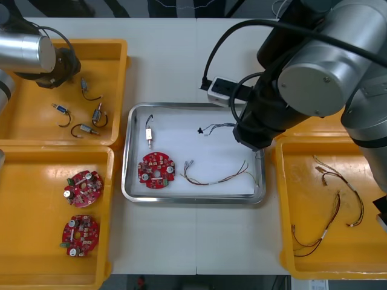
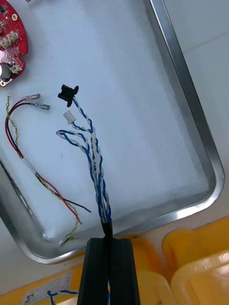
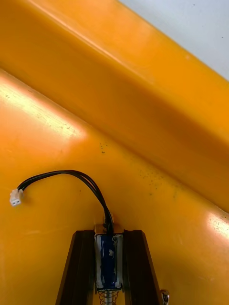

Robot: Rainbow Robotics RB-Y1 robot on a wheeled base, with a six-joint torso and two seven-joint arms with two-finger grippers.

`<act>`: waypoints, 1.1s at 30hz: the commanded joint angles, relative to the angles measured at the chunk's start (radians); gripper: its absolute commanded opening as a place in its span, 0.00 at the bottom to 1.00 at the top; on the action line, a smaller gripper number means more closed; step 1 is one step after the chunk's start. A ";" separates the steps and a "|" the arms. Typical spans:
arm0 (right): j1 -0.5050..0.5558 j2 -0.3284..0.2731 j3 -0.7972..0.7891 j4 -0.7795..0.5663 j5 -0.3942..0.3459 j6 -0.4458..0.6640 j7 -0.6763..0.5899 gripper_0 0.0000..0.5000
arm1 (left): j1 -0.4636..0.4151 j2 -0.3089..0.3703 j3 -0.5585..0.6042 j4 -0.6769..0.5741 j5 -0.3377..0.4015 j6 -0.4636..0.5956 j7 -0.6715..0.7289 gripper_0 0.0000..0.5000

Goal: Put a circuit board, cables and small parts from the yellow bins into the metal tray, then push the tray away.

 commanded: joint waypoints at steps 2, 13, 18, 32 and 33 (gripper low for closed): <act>-0.044 0.040 0.087 0.030 0.066 -0.078 0.134 0.00 | 0.014 -0.003 -0.009 -0.014 0.009 -0.012 -0.078 0.00; -0.044 0.048 0.159 0.182 0.148 -0.239 0.264 0.00 | 0.014 0.041 0.012 -0.098 0.009 0.157 -0.083 0.00; -0.044 0.054 0.172 0.246 0.151 -0.276 0.261 0.00 | 0.014 0.066 0.027 -0.155 0.008 0.247 -0.081 0.00; -0.042 0.071 0.223 0.358 0.154 -0.400 0.258 0.00 | 0.023 0.101 0.070 -0.399 0.002 0.585 -0.073 0.00; -0.042 0.071 0.225 0.363 0.152 -0.406 0.259 0.00 | 0.030 0.101 0.075 -0.416 -0.001 0.597 -0.073 0.00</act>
